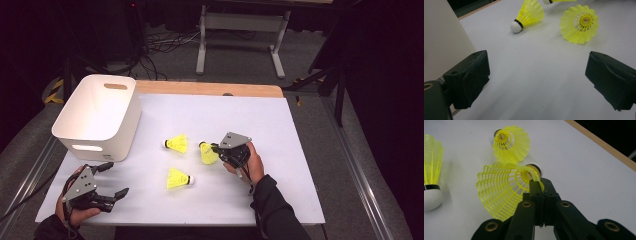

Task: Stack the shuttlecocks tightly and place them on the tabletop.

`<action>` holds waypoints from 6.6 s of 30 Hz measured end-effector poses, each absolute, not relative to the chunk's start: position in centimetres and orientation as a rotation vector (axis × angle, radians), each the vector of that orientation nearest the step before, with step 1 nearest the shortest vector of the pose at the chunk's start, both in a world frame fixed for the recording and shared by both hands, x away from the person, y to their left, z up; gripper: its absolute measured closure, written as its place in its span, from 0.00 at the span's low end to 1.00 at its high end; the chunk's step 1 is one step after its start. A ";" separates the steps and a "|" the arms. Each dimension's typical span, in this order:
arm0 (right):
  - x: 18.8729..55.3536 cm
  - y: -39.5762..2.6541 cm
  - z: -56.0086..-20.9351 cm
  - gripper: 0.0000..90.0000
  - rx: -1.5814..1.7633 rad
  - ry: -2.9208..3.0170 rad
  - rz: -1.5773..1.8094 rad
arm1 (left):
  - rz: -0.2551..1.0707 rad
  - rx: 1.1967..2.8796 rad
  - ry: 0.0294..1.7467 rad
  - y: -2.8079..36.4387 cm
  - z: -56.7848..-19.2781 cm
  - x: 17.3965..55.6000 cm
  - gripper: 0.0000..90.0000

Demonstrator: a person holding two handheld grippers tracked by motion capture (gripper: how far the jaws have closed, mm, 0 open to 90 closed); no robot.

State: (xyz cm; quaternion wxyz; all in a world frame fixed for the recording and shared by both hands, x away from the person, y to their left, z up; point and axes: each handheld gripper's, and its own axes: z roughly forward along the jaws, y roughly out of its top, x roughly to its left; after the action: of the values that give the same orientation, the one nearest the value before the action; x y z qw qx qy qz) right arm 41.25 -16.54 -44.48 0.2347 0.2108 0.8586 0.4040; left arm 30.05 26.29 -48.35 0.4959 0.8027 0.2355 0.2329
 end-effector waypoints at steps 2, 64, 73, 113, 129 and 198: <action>41.6 -16.1 -44.4 0.99 0.561 2.361 1.122 | 0.565 1.951 0.568 26.2 -48.4 30.1 0.07; 39.8 -13.0 -44.2 0.67 0.613 2.517 1.167 | 0.560 1.969 0.537 26.0 -48.4 29.7 0.07; 41.4 -11.1 -46.0 0.54 0.836 2.575 1.205 | 0.558 1.974 0.536 25.8 -48.5 29.9 0.07; 42.2 -9.8 -45.5 0.99 0.775 2.483 1.164 | 0.532 2.000 0.532 25.7 -48.7 29.9 0.08; 43.1 -9.5 -45.8 0.99 0.673 2.535 1.228 | 0.536 2.002 0.524 25.6 -48.7 29.8 0.08; 39.0 -12.6 -41.2 0.43 0.636 2.311 1.200 | 0.554 1.990 0.517 25.7 -48.5 29.7 0.08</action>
State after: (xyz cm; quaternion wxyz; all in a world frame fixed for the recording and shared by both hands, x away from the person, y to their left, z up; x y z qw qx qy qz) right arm 38.99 -12.57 -41.23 0.2285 0.2309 0.8394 0.4358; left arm 29.67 25.75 -48.50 0.4849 0.8174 0.2122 0.2274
